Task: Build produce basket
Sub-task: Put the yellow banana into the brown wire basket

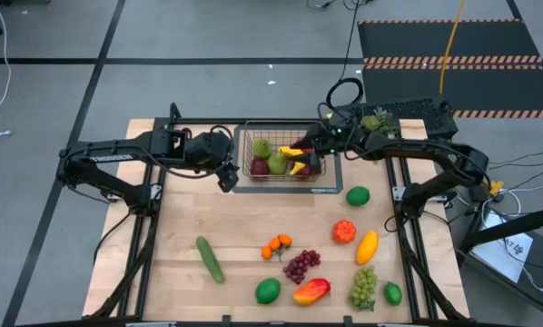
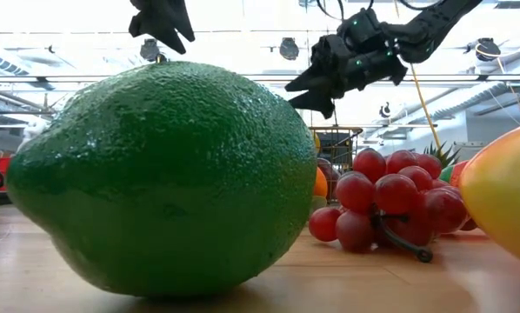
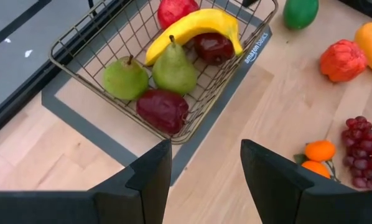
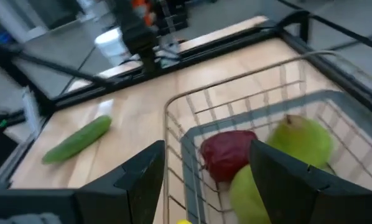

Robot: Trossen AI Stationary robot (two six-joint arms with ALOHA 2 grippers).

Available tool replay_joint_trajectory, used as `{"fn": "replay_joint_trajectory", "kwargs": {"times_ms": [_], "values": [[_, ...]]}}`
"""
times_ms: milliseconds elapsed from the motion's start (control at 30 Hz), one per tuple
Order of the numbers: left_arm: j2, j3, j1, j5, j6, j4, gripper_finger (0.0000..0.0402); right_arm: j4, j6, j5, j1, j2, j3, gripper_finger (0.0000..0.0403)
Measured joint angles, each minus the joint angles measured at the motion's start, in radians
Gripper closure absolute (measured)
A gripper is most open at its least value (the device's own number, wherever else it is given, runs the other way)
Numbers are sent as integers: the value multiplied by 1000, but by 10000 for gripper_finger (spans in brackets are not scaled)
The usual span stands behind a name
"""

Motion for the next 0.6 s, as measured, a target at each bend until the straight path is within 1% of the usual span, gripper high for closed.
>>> {"fn": "replay_joint_trajectory", "kwargs": {"times_ms": [100,267,400,600], "values": [[0,0,3,0,-16,0,211,-80,67,71,0,-70,0,176],[0,0,3,-2,-29,0,210,-309,114,153,0,-188,1,177],[0,0,3,-12,-27,0,210,-425,55,150,14,-217,1,192],[0,0,18,-29,-23,0,210,-455,-89,149,45,-160,1,244]]}}
